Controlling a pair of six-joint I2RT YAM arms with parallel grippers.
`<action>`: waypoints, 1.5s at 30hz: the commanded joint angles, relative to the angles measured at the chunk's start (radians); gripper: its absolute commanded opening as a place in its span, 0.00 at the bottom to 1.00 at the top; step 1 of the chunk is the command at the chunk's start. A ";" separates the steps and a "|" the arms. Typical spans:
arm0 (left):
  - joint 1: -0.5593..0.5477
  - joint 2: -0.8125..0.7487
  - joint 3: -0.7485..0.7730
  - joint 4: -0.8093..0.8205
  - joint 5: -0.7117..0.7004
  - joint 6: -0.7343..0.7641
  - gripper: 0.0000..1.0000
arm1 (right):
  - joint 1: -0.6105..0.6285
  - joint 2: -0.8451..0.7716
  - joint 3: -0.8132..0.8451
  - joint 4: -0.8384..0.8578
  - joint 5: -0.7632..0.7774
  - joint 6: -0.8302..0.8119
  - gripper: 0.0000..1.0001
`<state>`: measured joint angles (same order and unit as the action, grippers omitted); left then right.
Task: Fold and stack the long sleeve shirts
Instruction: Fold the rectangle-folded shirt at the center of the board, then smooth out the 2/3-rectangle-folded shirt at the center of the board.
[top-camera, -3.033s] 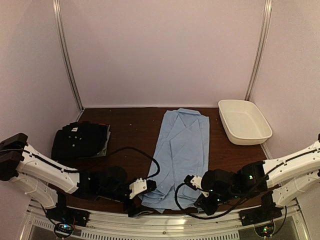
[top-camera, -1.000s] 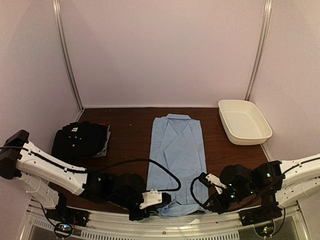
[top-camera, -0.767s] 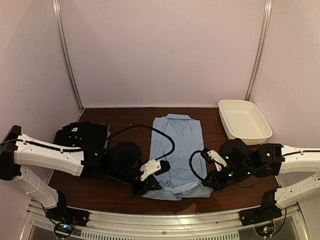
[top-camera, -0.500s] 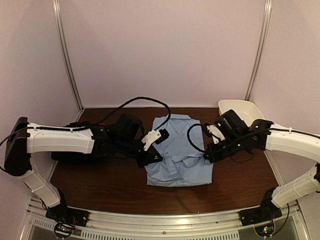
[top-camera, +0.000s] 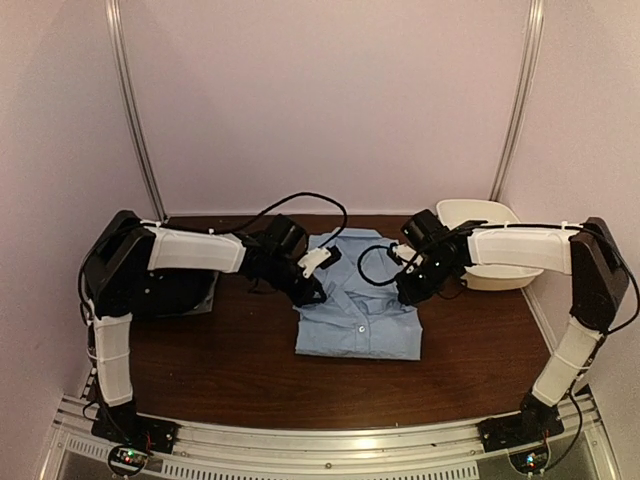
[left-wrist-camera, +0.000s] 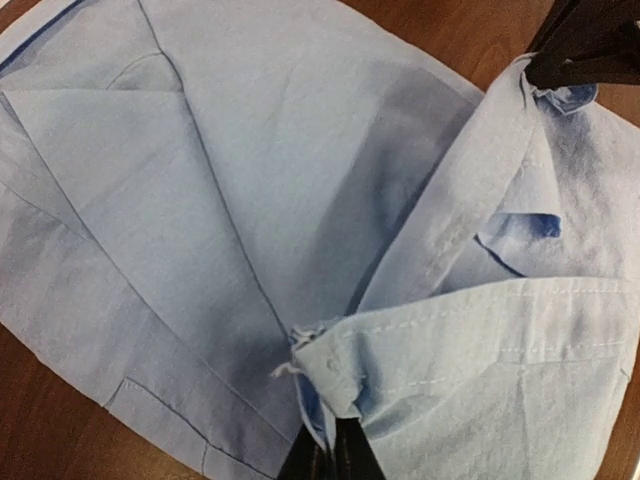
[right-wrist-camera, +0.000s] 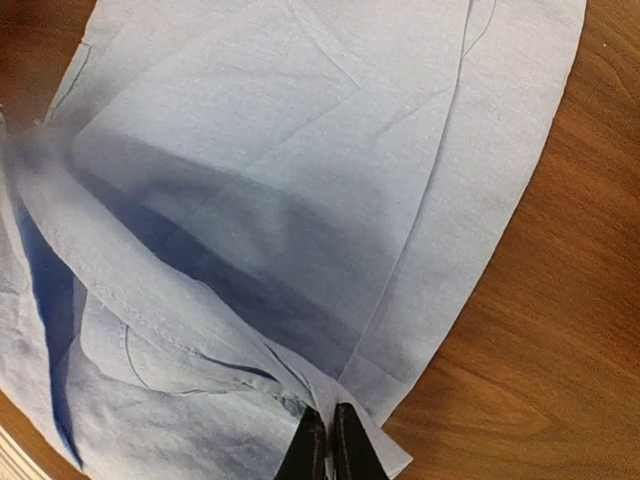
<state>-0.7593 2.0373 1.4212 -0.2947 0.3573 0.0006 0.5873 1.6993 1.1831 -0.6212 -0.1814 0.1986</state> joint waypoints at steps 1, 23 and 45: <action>0.011 0.047 0.064 -0.009 -0.038 -0.025 0.13 | -0.032 0.045 0.037 0.054 -0.004 -0.029 0.10; 0.005 -0.250 -0.181 0.380 -0.195 -0.312 0.87 | -0.015 -0.259 -0.243 0.305 -0.074 0.140 0.39; -0.127 -0.048 -0.299 0.588 -0.224 -0.396 0.75 | 0.112 -0.153 -0.486 0.698 -0.226 0.308 0.38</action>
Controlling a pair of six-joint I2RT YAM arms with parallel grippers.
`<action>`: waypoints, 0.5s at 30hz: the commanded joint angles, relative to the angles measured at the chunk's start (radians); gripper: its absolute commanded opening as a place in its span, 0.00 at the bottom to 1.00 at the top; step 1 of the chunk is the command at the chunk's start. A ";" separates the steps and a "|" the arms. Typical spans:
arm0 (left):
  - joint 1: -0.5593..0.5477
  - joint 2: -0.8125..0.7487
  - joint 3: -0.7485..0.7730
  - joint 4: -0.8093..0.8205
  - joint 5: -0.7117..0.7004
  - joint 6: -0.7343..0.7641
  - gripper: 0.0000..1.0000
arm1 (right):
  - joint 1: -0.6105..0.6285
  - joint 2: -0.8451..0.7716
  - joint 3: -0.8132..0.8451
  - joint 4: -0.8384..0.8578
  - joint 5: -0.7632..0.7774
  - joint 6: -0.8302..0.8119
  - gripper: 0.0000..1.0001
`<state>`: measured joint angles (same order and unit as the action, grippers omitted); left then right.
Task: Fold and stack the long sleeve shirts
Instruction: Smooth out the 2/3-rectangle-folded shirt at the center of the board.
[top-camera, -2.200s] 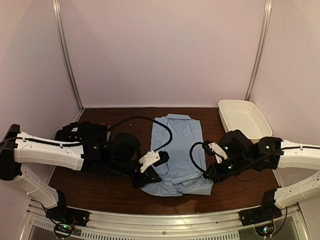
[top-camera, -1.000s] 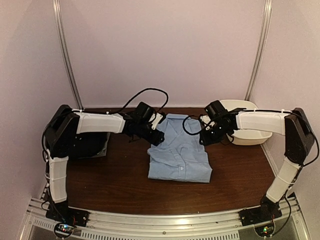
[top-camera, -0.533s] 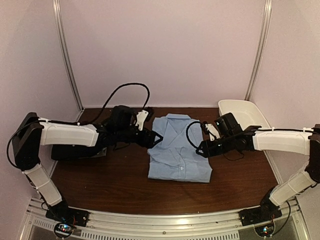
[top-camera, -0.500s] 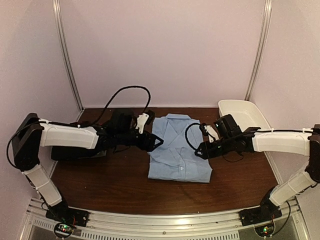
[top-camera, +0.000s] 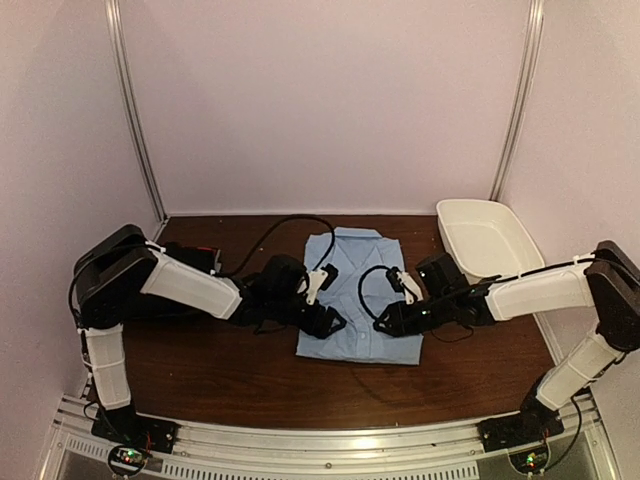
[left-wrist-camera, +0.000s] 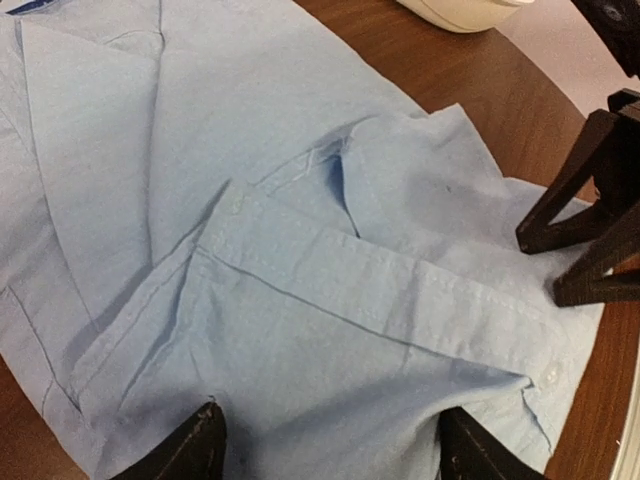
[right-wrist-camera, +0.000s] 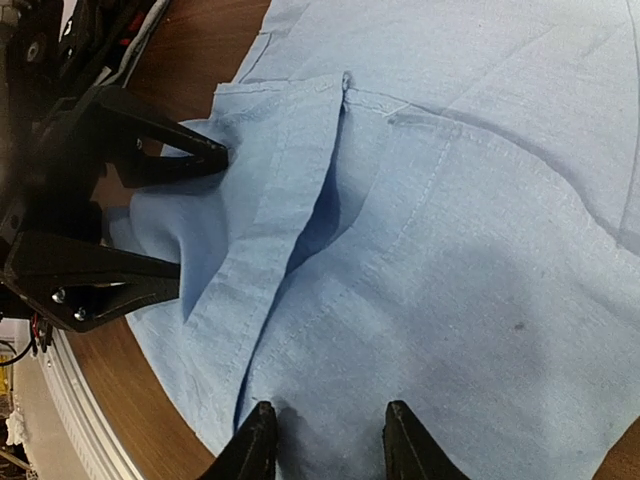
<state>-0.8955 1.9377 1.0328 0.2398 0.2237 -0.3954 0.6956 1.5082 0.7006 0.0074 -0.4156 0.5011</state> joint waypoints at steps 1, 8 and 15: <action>0.011 0.073 0.112 0.052 -0.100 0.007 0.76 | 0.004 0.059 -0.004 0.071 0.013 0.001 0.38; 0.013 0.114 0.147 0.076 -0.209 0.046 0.86 | 0.004 0.122 -0.037 0.080 0.067 -0.013 0.37; 0.011 0.002 -0.036 0.125 -0.086 0.085 0.87 | 0.002 0.116 -0.040 0.038 0.118 -0.033 0.37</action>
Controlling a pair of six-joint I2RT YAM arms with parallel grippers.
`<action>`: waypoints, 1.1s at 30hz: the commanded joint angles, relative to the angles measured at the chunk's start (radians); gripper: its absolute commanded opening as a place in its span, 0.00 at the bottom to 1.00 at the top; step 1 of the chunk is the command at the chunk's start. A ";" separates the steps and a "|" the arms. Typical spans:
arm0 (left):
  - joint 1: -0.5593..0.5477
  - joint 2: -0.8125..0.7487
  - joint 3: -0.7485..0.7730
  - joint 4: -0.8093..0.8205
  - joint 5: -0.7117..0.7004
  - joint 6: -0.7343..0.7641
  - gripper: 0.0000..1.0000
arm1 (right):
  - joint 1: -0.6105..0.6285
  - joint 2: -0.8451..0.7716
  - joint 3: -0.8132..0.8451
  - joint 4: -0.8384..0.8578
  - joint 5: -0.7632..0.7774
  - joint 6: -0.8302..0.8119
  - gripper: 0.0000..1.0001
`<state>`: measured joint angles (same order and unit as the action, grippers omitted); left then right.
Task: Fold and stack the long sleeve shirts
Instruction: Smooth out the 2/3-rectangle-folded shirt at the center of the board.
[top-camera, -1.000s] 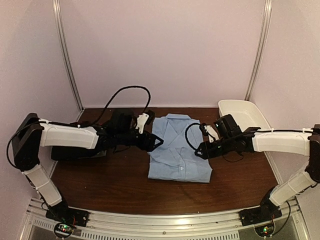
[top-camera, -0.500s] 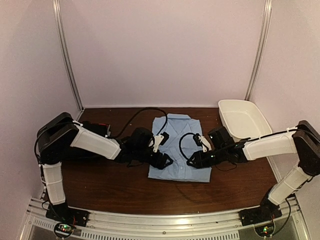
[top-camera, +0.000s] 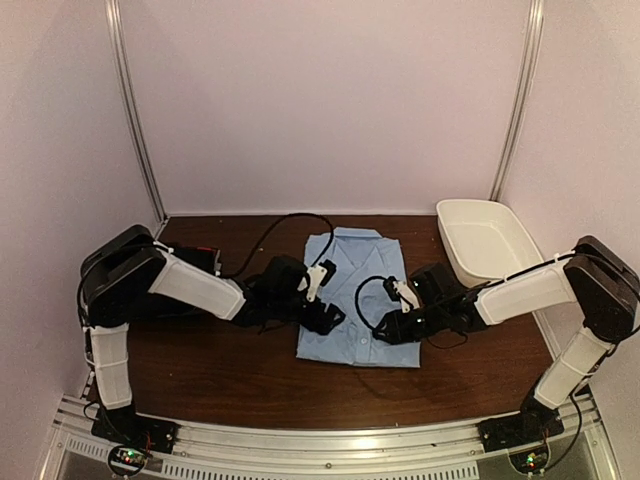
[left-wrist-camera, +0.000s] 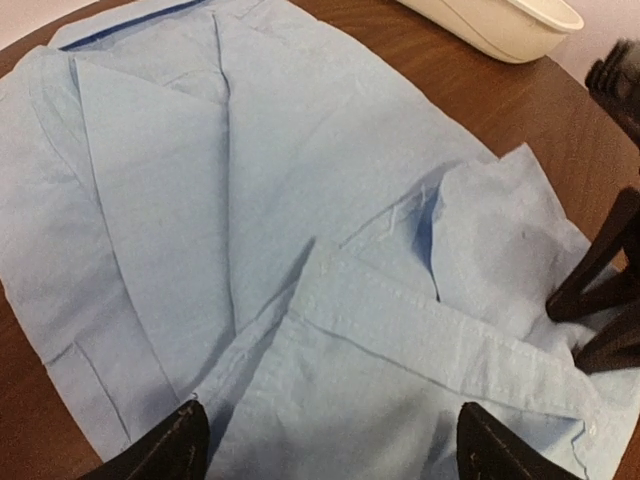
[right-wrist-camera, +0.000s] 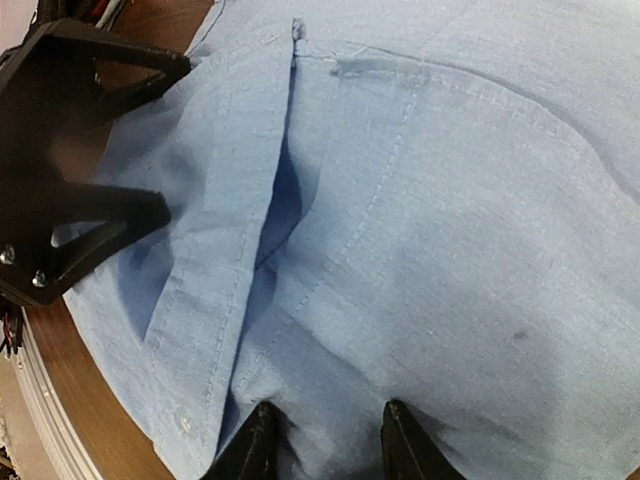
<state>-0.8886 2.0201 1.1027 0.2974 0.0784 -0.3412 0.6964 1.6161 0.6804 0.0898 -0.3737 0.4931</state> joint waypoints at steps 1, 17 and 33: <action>0.002 -0.102 -0.144 0.083 0.073 0.025 0.87 | 0.001 0.008 -0.018 -0.053 0.081 -0.028 0.37; -0.094 -0.116 -0.265 0.124 -0.164 0.019 0.88 | 0.038 0.015 -0.109 -0.033 0.060 -0.027 0.38; -0.352 -0.410 -0.417 0.046 -0.447 -0.052 0.93 | 0.319 -0.273 -0.180 -0.257 0.199 0.065 0.41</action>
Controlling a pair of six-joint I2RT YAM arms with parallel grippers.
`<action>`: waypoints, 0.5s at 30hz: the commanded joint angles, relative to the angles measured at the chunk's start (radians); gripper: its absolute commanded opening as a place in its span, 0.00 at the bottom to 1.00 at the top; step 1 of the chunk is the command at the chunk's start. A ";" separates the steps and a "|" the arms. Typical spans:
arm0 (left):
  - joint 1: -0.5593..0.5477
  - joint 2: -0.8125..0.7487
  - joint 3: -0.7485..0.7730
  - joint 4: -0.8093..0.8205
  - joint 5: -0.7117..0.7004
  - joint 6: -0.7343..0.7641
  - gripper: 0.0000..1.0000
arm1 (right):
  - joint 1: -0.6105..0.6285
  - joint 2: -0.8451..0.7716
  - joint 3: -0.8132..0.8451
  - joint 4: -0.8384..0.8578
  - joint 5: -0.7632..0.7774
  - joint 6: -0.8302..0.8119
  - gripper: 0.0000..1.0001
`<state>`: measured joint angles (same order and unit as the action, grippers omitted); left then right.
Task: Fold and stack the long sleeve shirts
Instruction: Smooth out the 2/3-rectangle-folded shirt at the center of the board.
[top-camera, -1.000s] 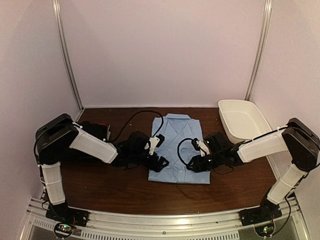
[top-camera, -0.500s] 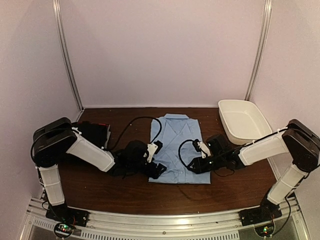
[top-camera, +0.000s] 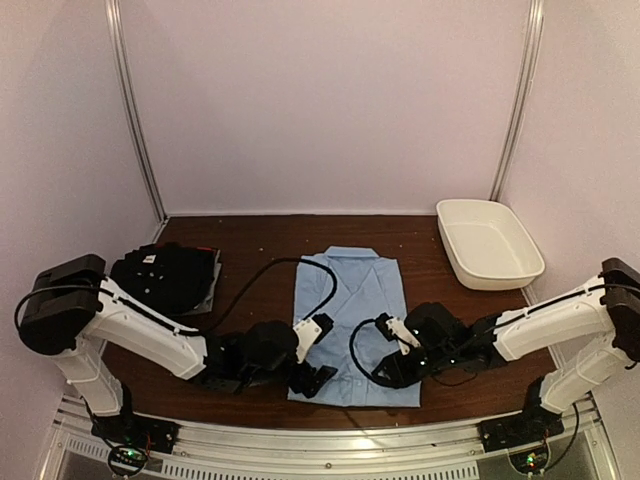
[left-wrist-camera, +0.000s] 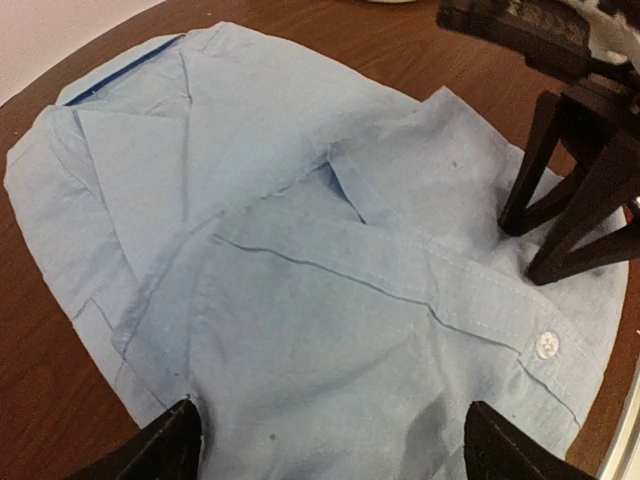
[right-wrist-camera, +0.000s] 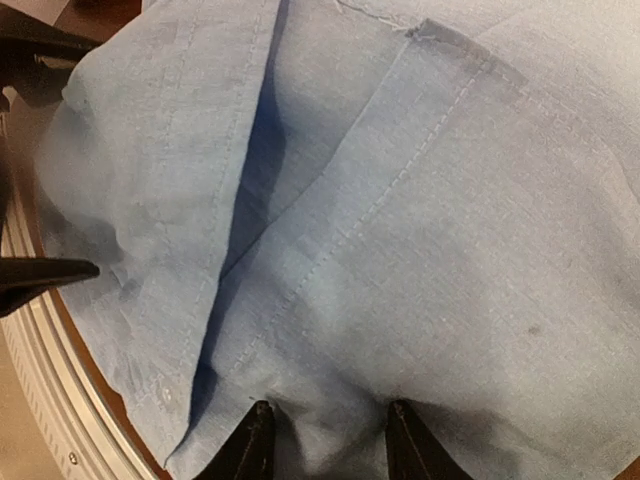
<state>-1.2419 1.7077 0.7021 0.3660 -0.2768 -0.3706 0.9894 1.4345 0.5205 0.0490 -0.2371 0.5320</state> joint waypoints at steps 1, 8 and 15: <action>0.001 -0.124 -0.020 -0.035 -0.103 -0.014 0.96 | 0.027 -0.126 -0.013 -0.248 0.077 0.016 0.42; 0.006 -0.303 -0.016 -0.177 -0.166 0.044 0.98 | 0.094 -0.299 0.055 -0.421 0.154 -0.045 0.78; 0.100 -0.410 0.022 -0.349 -0.029 -0.032 0.98 | 0.264 -0.256 0.090 -0.427 0.252 -0.025 0.75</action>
<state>-1.1976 1.3441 0.6945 0.1314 -0.3805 -0.3649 1.1801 1.1404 0.5747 -0.3256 -0.0875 0.5014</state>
